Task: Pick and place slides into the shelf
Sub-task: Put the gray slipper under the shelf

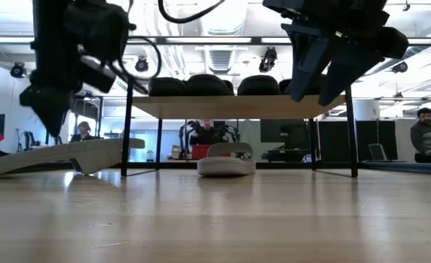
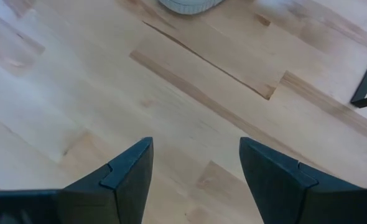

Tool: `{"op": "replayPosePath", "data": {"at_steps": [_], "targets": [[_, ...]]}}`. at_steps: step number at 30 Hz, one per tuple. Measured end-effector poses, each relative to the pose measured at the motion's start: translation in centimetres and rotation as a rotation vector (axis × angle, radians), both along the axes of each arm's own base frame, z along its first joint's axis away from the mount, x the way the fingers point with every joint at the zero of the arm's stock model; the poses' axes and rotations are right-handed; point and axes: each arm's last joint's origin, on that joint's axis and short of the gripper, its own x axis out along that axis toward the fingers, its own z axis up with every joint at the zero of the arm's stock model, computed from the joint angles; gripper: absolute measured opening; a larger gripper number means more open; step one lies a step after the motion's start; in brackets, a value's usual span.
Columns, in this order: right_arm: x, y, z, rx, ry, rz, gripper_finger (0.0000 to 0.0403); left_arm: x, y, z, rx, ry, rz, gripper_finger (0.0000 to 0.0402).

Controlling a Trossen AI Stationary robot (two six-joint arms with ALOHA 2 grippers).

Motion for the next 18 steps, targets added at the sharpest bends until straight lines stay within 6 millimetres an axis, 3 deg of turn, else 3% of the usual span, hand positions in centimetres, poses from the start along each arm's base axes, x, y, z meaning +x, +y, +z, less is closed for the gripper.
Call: {"op": "replayPosePath", "data": {"at_steps": [6,18], "targets": [[-0.1,-0.1,-0.3,0.016,0.023,0.003,0.0231,1.1,-1.0,-1.7,0.012,0.066,-0.034,0.0211],[-0.1,-0.4,-0.5,0.062,0.061,-0.002,0.0231,1.8,-2.3,-2.9,-0.001,-0.035,-0.039,0.0211]]}}
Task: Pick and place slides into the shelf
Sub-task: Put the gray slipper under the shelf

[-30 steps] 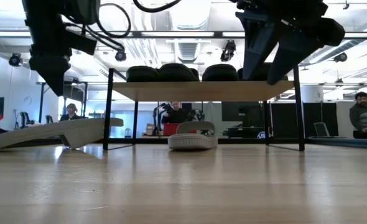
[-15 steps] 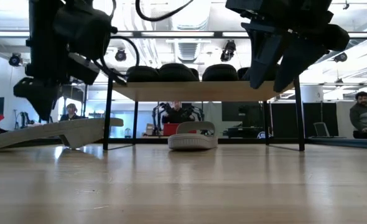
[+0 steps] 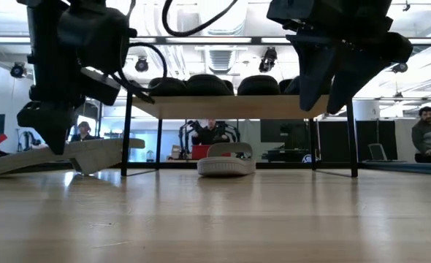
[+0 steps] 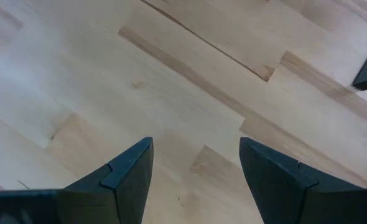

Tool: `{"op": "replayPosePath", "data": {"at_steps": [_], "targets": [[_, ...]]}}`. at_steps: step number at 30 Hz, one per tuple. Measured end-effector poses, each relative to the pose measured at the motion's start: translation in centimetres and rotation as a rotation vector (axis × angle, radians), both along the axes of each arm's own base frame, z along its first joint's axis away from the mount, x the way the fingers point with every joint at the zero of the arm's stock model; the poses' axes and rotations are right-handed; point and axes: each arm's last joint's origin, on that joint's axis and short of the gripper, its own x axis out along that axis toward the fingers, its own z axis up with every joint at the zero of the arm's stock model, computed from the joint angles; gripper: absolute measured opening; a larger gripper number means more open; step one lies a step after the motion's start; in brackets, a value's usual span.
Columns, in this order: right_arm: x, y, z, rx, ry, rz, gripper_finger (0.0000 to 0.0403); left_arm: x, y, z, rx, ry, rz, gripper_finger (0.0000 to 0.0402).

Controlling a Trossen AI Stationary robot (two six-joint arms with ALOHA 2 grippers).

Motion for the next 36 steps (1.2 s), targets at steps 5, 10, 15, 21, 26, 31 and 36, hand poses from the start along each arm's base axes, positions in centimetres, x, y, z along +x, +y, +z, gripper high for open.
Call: {"op": "replayPosePath", "data": {"at_steps": [5,10,15,21,26,31,36], "targets": [[0.2,-0.5,-0.1,0.034,0.030,0.004,0.0231,0.8,-0.7,-1.0,-0.143,-0.035,0.030,0.0211],[0.4,-1.0,-0.1,0.058,0.040,-0.015,0.0231,1.0,-0.8,-2.1,-0.136,0.004,0.033,0.0211],[0.6,-1.3,-0.1,0.072,0.047,-0.023,0.0231,1.0,-0.7,-2.9,-0.095,0.063,0.003,0.0211],[0.6,-1.4,-0.2,0.082,0.050,-0.025,0.0231,0.7,-0.7,-2.6,-0.086,0.102,0.001,0.0211],[0.7,-1.5,-0.2,0.082,0.050,-0.027,0.0231,0.5,-0.5,-1.2,-0.048,0.100,-0.035,0.0211],[0.9,-1.9,-0.2,0.080,0.054,-0.026,0.0231,0.5,-0.2,-0.7,0.000,0.060,-0.051,0.0211],[1.0,-2.0,-0.2,0.081,0.051,-0.024,0.0231,0.4,0.0,-1.2,0.051,0.086,-0.085,0.0211]]}}
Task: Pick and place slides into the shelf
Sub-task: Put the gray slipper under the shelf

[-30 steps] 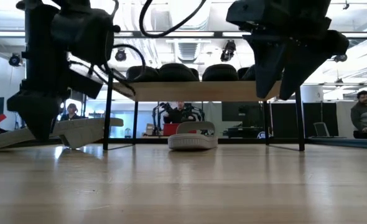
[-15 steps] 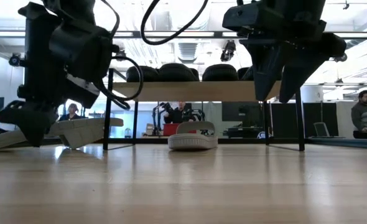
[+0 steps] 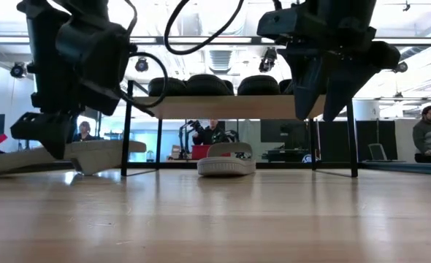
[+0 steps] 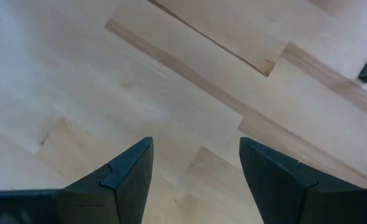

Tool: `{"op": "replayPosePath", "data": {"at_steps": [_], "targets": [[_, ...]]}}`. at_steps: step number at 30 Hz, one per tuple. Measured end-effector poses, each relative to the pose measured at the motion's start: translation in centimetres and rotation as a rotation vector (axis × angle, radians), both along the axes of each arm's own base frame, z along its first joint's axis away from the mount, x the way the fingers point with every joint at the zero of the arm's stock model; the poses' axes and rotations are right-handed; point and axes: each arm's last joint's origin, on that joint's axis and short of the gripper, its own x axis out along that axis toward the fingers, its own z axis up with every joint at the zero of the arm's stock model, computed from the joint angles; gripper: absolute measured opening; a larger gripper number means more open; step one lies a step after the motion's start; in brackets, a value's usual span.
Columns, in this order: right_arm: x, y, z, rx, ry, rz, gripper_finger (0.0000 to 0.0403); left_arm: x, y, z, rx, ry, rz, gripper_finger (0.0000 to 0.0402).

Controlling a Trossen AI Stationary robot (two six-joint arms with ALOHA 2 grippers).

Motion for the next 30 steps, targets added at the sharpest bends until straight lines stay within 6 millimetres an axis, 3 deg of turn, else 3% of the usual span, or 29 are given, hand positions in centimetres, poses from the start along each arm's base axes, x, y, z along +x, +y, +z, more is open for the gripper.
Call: {"op": "replayPosePath", "data": {"at_steps": [17,30], "targets": [[0.0,0.0,0.0,0.001,-0.002,-0.001,0.0231,-0.9,1.2,0.2,0.215,0.028,-0.061,0.0211],[0.0,0.0,0.0,0.000,-0.001,-0.001,0.0231,-0.9,1.2,0.2,0.229,0.023,-0.066,0.0211]]}}
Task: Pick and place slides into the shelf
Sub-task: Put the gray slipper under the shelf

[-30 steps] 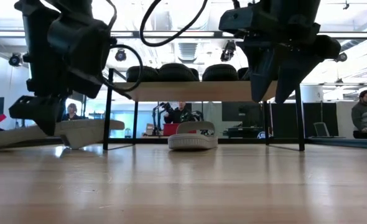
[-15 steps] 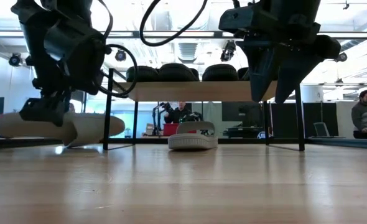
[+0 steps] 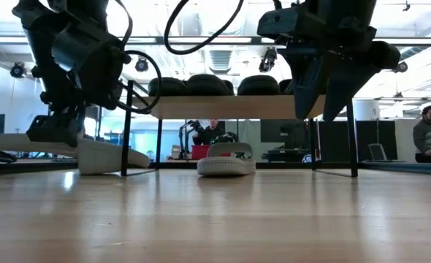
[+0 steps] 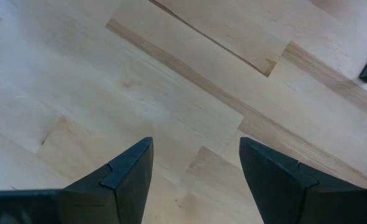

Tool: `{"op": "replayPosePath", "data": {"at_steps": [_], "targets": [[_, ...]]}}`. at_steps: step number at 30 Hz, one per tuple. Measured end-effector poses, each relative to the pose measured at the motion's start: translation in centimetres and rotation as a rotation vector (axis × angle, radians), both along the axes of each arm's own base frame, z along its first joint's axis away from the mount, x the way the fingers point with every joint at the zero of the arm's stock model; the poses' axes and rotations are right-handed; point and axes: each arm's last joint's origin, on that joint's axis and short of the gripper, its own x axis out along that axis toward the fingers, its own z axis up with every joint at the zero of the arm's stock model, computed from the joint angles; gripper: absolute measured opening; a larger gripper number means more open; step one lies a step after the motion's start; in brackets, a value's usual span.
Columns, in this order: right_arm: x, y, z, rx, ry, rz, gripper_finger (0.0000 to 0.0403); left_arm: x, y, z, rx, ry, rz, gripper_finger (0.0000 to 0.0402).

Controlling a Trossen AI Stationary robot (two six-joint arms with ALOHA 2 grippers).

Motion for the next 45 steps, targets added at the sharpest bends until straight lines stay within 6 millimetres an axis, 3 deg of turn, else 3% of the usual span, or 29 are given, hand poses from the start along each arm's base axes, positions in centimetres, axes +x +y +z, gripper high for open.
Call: {"op": "replayPosePath", "data": {"at_steps": [14,30,34,45], "targets": [[0.0,0.0,0.0,0.007,0.008,0.012,0.0231,-1.2,1.5,-1.7,0.041,0.031,0.033,0.0211],[0.0,0.0,0.0,0.018,0.015,0.015,0.0231,-1.7,2.8,-1.4,0.122,0.081,0.046,0.0204],[0.0,0.0,0.0,0.018,0.015,0.015,0.0231,-1.6,3.4,-1.4,0.120,0.083,0.074,0.0171],[0.0,0.0,0.0,0.020,0.016,0.015,0.0231,-1.5,4.4,-1.3,0.142,0.083,0.082,0.0021]]}}
